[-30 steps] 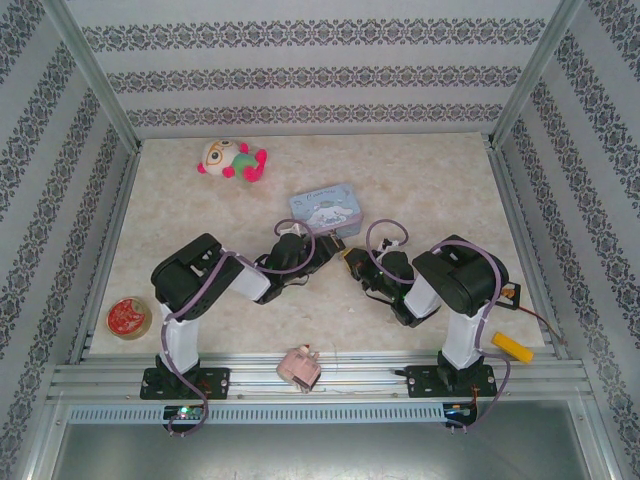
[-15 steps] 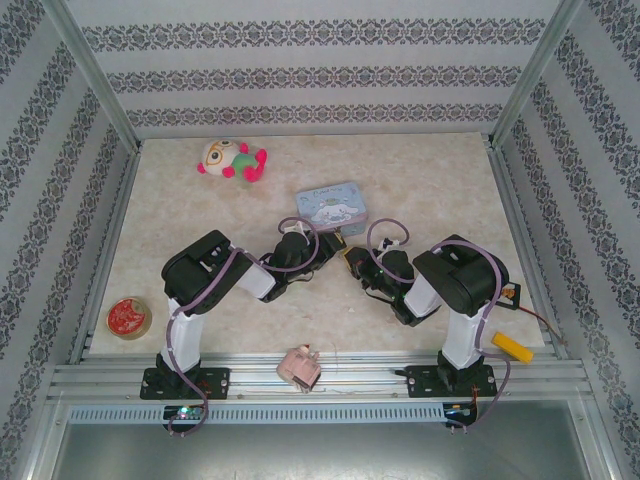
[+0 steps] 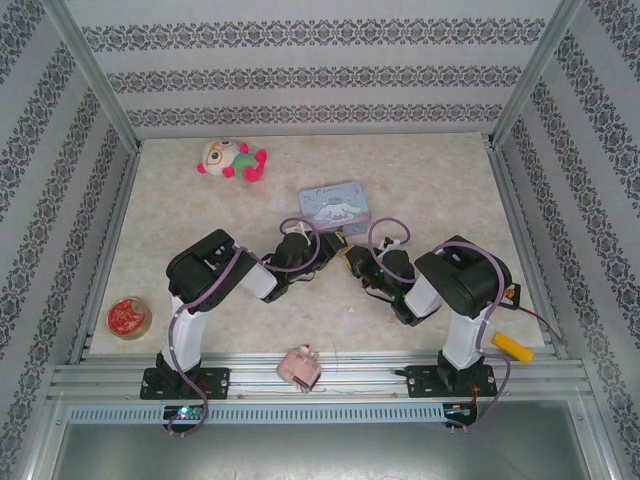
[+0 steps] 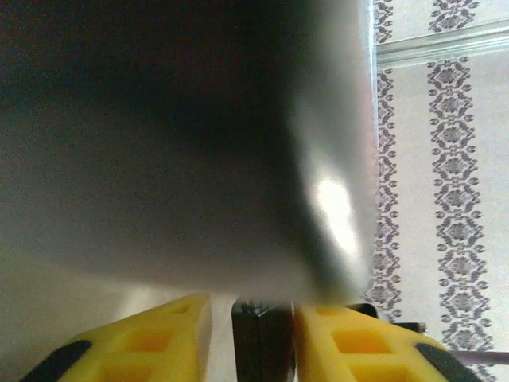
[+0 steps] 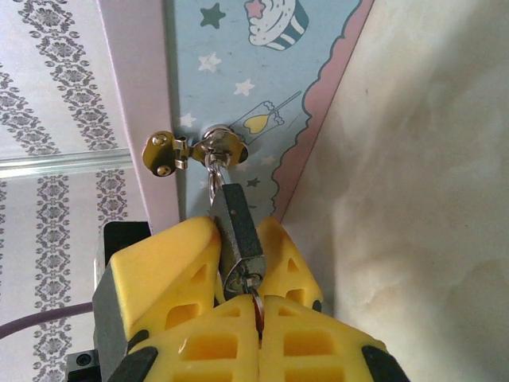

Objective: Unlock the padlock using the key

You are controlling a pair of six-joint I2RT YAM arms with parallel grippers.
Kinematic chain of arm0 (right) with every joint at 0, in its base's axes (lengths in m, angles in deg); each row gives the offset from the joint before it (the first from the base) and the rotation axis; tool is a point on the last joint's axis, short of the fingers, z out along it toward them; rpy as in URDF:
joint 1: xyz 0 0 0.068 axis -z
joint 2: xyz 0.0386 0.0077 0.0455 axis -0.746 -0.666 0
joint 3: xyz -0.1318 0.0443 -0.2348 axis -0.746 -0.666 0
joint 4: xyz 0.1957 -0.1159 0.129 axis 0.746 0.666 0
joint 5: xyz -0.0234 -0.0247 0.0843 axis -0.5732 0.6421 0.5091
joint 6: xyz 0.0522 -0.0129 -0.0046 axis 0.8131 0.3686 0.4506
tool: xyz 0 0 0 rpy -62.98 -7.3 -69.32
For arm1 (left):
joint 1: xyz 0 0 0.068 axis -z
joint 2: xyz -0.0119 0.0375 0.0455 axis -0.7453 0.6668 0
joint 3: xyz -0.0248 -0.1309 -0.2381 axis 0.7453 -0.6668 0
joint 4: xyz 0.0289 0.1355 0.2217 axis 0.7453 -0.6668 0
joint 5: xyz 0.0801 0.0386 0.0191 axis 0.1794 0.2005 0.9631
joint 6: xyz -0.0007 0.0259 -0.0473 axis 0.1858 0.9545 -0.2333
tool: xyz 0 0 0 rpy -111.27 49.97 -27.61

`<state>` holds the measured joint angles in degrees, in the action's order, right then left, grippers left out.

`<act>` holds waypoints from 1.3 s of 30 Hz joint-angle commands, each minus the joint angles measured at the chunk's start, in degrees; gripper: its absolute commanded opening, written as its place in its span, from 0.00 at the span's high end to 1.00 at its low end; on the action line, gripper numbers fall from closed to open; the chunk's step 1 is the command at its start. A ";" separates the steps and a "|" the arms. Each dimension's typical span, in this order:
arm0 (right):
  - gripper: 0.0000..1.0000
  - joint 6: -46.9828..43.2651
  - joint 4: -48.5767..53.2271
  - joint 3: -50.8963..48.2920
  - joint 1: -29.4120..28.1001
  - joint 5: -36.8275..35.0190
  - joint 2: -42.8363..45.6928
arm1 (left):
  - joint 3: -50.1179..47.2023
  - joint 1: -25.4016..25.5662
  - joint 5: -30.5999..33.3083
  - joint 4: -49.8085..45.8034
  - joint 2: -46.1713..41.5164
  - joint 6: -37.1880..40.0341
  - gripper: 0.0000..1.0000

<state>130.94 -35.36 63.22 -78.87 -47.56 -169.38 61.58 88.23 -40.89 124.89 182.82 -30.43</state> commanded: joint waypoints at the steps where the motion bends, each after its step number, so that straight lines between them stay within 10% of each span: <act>1: 1.00 0.54 -1.65 -0.45 -0.74 -0.23 0.96 | 1.28 1.19 -2.17 2.26 1.78 -1.21 0.75; 13: 1.00 -0.80 -1.63 -2.41 -1.01 -2.64 2.08 | 0.84 1.17 -1.73 4.15 1.91 -2.30 1.00; 21: 0.66 -2.63 -1.61 -4.64 -1.71 -4.92 3.37 | 0.58 1.17 -2.07 4.68 1.80 -2.70 1.00; 39: 0.72 -9.66 3.14 -7.88 -1.95 -4.55 10.97 | -0.21 1.08 -3.11 4.57 1.92 -3.82 1.00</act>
<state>123.88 -33.20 54.66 -80.75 -52.87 -158.50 61.99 88.74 -42.95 126.51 183.68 -33.07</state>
